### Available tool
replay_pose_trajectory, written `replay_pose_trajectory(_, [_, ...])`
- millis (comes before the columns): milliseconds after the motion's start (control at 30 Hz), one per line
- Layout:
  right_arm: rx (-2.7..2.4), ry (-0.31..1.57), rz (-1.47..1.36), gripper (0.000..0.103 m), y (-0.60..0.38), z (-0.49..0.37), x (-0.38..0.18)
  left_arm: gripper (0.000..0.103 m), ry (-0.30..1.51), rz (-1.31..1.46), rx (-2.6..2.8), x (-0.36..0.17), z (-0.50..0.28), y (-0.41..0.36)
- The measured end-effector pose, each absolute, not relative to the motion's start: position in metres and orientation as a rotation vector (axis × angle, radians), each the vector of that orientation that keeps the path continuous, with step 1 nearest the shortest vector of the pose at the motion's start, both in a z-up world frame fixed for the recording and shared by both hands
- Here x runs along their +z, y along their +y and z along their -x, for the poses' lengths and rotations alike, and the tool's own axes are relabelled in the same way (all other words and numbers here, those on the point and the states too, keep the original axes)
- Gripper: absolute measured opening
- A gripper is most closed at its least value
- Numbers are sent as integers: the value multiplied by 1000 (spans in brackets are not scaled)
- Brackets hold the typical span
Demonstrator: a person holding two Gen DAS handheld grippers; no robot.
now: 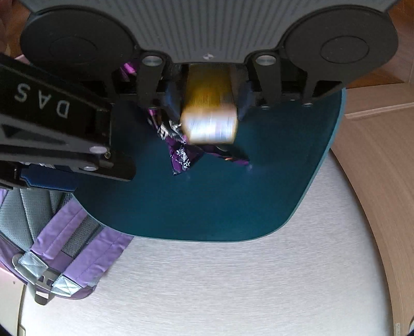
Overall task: Collect trash
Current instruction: 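Open both grippers to drop carton and wrappers into the wastebasket, then lower both tools down to the trash on the floor under the stool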
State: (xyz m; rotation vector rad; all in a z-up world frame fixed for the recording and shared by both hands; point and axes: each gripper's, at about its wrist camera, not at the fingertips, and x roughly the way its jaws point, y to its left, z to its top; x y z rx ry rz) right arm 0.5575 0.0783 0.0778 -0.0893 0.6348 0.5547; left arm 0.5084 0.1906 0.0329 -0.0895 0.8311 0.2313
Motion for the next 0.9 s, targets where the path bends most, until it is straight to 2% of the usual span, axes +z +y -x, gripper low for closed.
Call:
replay_pose_trajectory(67, [552,635,100,64,79,-555,80,64,811,80,230,38,-503,193])
replay_pose_trajectory(233, [547,614,104,70,67,-541,96,69,797,70,228,53,-491,186])
replay_pose_trajectory(567, [539,560,83,76,25,-493,141,70,734,47,228,94,-454,161])
replay_pose_trajectory(900, [568,543,81,79,-24,-427,162,70,686,31,202,121,-378,138])
